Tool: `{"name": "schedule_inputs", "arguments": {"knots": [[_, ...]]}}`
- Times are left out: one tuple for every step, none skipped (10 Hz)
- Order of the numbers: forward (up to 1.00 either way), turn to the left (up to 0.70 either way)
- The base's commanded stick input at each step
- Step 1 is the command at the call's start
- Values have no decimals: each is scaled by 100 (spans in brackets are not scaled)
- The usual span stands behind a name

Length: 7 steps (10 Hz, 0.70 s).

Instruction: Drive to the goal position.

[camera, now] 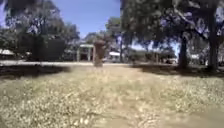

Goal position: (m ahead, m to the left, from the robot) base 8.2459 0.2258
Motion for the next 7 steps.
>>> {"name": "schedule_inputs", "arguments": {"knots": [[70, 0], [70, 0], [70, 0], [70, 0], [70, 0], [70, 0], [70, 0]]}}
